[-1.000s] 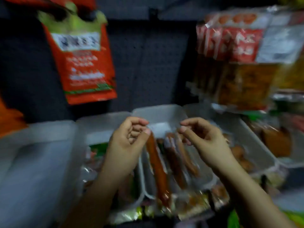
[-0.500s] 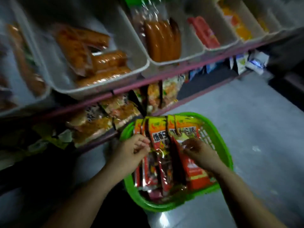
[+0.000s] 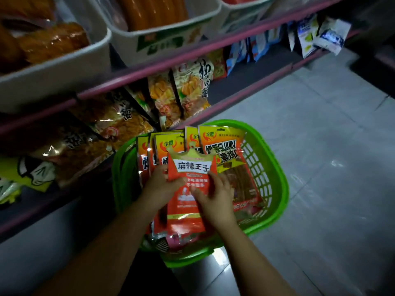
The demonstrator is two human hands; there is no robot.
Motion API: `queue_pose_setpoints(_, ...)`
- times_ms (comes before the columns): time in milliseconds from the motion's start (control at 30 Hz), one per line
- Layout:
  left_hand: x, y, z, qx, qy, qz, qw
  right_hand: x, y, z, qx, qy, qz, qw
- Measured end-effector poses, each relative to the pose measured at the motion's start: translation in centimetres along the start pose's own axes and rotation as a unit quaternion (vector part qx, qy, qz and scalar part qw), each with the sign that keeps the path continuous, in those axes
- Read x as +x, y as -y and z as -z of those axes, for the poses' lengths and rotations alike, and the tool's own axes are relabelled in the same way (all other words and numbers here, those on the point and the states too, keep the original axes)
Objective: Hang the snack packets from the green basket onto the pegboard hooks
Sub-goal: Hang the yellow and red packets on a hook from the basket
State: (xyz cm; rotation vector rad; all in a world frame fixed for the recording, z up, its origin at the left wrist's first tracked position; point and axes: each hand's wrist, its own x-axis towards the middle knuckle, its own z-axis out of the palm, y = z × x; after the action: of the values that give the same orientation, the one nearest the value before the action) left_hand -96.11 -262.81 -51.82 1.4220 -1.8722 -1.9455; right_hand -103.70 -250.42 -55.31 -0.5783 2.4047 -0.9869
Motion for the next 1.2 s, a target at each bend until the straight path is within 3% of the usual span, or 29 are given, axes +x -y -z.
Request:
queue_pose_setpoints(100, 0.0, 0.2, 0.6, -0.074, -0.024, 0.004, 0.997, 0.3, 0.9, -0.2, 0.156, 0.018, 0.002, 0.988)
queue_pose_setpoints(167, -0.2, 0.5, 1.0, -0.107, -0.037, 0.014, 0.993, 1.4, 0.7, 0.8, 0.164, 0.019, -0.002, 0.986)
queue_pose_setpoints(267, -0.6, 0.8, 1.6, -0.176, -0.064, 0.003, 0.982, 4.3, -1.5, 3.4, 0.035, -0.036, 0.016, 0.999)
queue_pose_setpoints(367, -1.0, 0.5, 2.2, -0.219, -0.092, -0.023, 0.971, 6.3, -3.2, 4.5, -0.122, 0.037, -0.037, 0.991)
queue_pose_setpoints(467, -1.2, 0.3, 2.9, -0.229, -0.109, -0.051, 0.966, 5.2, -3.1, 2.7, -0.165, 0.081, -0.051, 0.982)
queue_pose_setpoints(600, -1.4, 0.8, 4.0, -0.230, -0.113, -0.046, 0.965, 2.6, -2.5, 1.0, -0.173, -0.042, 0.086, 0.980)
queue_pose_setpoints(667, -1.5, 1.1, 4.4, -0.244, -0.113, -0.033, 0.963, 3.2, -2.0, 1.0, -0.178, -0.066, 0.120, 0.974)
queue_pose_setpoints(900, -1.7, 1.7, 5.5, -0.271, -0.131, -0.022, 0.953, 10.0, -0.8, 1.1, -0.102, 0.111, 0.005, 0.989)
queue_pose_setpoints(1067, -1.7, 1.3, 5.1, -0.283, -0.128, -0.031, 0.950, 12.1, -0.4, 0.5, -0.057, 0.040, -0.031, 0.997)
queue_pose_setpoints(1200, -1.9, 0.7, 5.0, -0.306, -0.140, -0.021, 0.941, 12.1, 0.2, 0.7, -0.001, 0.047, 0.013, 0.999)
